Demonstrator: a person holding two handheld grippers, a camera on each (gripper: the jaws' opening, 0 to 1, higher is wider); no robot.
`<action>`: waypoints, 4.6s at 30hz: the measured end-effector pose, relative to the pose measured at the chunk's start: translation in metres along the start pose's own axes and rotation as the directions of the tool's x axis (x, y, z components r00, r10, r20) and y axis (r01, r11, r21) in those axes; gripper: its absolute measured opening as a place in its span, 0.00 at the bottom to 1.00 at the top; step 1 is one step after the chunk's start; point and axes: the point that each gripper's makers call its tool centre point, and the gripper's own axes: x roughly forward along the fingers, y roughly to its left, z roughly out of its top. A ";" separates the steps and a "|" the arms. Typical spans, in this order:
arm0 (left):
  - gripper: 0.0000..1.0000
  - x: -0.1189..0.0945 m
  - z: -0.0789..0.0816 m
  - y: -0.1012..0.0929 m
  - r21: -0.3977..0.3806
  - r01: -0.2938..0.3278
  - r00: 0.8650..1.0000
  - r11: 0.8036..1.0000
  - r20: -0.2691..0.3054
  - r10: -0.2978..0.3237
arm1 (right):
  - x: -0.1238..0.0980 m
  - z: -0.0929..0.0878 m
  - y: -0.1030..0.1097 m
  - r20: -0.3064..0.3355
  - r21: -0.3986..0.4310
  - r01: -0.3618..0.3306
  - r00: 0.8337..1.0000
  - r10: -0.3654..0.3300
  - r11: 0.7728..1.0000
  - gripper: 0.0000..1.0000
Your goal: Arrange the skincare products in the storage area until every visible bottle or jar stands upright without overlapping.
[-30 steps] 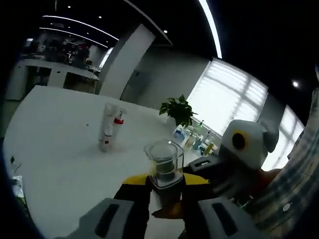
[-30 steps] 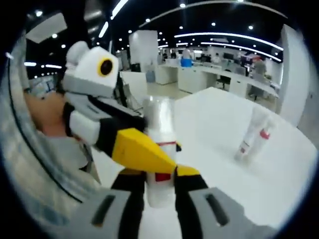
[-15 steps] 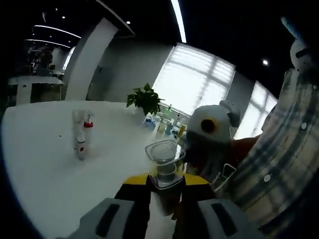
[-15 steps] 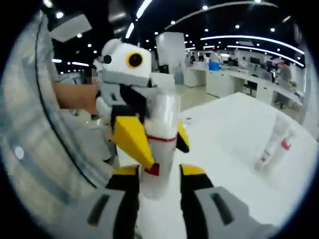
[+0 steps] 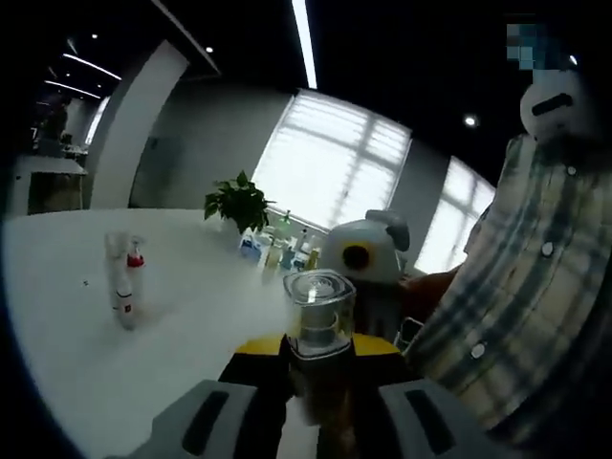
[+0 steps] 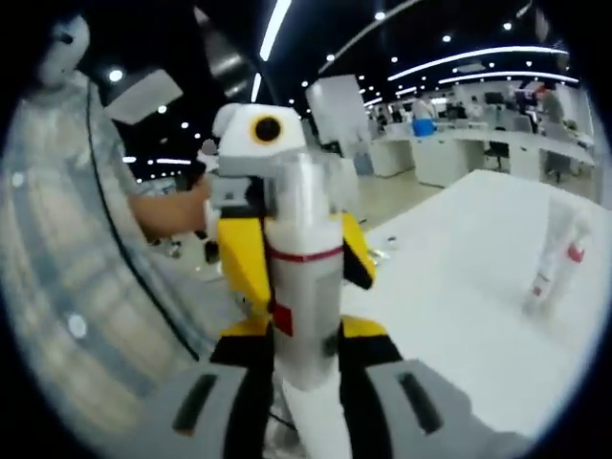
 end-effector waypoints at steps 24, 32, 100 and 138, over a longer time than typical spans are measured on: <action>0.21 -0.008 -0.011 0.007 -0.030 -0.099 0.991 0.995 0.086 0.101 | 0.002 0.006 -0.005 0.078 0.010 0.160 0.984 -0.160 0.987 0.25; 0.21 -0.024 -0.006 0.024 0.068 -0.170 0.984 0.983 0.069 0.166 | -0.019 0.000 -0.011 0.043 -0.045 0.145 0.989 -0.143 0.988 0.38; 0.31 -0.023 -0.079 0.109 -0.064 -0.388 0.913 0.919 -0.165 0.374 | -0.066 0.017 -0.237 0.246 0.108 0.479 0.836 -0.491 0.871 0.20; 0.28 -0.036 -0.090 0.159 -0.225 -0.480 0.874 0.848 -0.205 0.440 | -0.033 -0.021 -0.345 0.219 0.003 0.504 0.843 -0.492 0.864 0.19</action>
